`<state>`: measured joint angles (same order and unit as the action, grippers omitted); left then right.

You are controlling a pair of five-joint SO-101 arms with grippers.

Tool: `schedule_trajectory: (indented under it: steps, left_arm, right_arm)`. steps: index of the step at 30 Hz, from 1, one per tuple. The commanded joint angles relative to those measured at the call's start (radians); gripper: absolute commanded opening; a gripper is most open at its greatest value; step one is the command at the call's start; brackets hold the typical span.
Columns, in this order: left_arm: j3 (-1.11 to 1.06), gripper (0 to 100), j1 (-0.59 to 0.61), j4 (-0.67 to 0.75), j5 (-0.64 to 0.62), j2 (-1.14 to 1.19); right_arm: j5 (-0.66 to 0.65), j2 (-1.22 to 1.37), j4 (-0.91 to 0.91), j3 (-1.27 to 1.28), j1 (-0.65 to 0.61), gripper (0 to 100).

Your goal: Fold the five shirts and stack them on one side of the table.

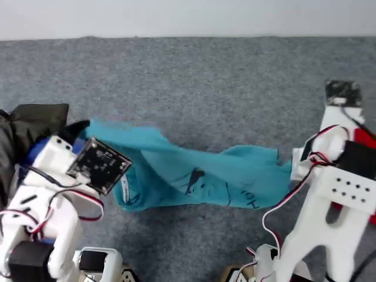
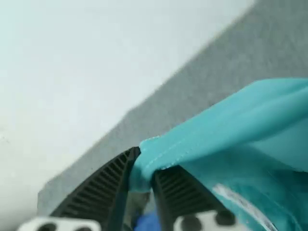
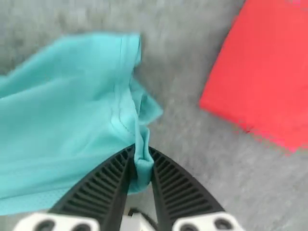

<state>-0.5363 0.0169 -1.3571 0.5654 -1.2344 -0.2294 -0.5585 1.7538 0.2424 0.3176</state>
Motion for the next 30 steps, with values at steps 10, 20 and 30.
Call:
schedule_trajectory:
  steps: [10,20,30]
  left_arm:
    - [-0.532,1,0.018,0.000,0.014,-0.379]
    - [-0.714,1,0.216,0.091,0.014,-0.528]
    - [-0.727,1,0.296,0.129,0.012,-0.529]
  right_arm:
    - [-0.060,-0.024,-0.030,0.311,-0.222,0.9]
    - [-0.255,-0.047,0.047,0.330,-0.183,18.0]
    - [-0.534,-0.142,0.039,0.325,-0.081,28.4]
